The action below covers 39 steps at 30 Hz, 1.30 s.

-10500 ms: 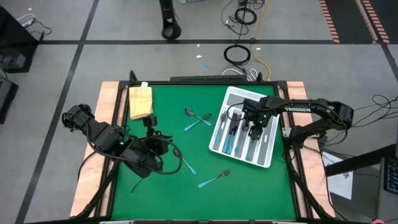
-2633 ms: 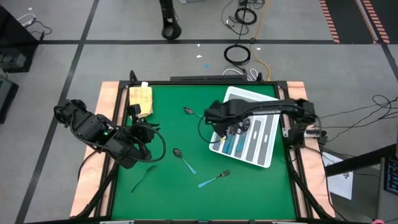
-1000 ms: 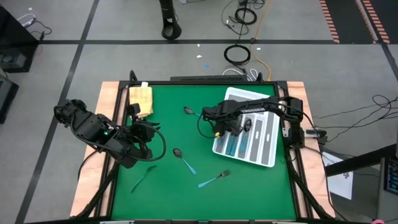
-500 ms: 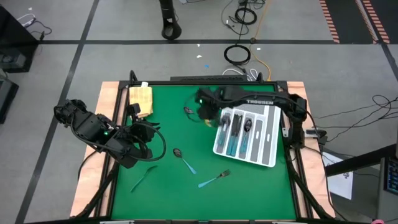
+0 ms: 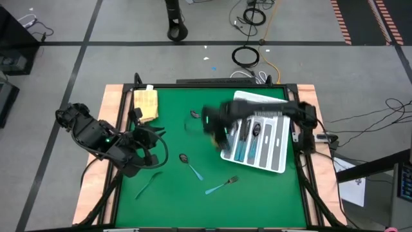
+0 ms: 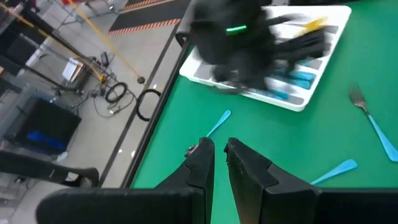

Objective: Sort silverware
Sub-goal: Put the blue fork into the white cutlery tray

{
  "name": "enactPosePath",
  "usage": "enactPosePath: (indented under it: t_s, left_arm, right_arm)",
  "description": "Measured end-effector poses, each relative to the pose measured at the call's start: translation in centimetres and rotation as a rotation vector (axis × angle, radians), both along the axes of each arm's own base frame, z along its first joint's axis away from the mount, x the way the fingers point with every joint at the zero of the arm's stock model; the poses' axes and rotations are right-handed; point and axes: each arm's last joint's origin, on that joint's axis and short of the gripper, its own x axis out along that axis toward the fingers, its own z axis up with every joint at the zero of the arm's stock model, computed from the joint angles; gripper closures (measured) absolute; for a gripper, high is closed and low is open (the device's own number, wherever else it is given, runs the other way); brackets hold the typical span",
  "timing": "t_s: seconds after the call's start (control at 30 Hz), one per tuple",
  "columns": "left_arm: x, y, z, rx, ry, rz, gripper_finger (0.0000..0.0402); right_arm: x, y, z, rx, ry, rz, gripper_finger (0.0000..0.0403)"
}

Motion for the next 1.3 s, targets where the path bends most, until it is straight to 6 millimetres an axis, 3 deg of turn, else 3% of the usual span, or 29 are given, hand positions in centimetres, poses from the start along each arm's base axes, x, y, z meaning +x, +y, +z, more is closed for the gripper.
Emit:
enactPosePath:
  t_s: [0.2,0.37,0.8,1.3]
  left_arm:
    - [-0.1,-0.2,0.0,0.021,0.011,-0.025,0.035]
    - [-0.2,-0.4,-0.1,-0.003,0.028,-0.045,0.035]
    - [-1.0,-1.7,-0.2,-0.022,0.023,-0.098,0.035]
    - [-1.2,-2.0,-0.2,-0.023,0.022,-0.11,0.035]
  right_arm:
    - [-0.4,11.2,-0.4,-0.056,-0.061,0.265,0.0248]
    - [-1.0,15.6,-2.4,-0.08,-0.107,0.275,0.0248]
    - [-3.9,16.9,-9.7,-0.103,0.01,0.166,0.0248]
    - [-3.8,16.6,-13.2,-0.073,-0.06,0.056,0.0248]
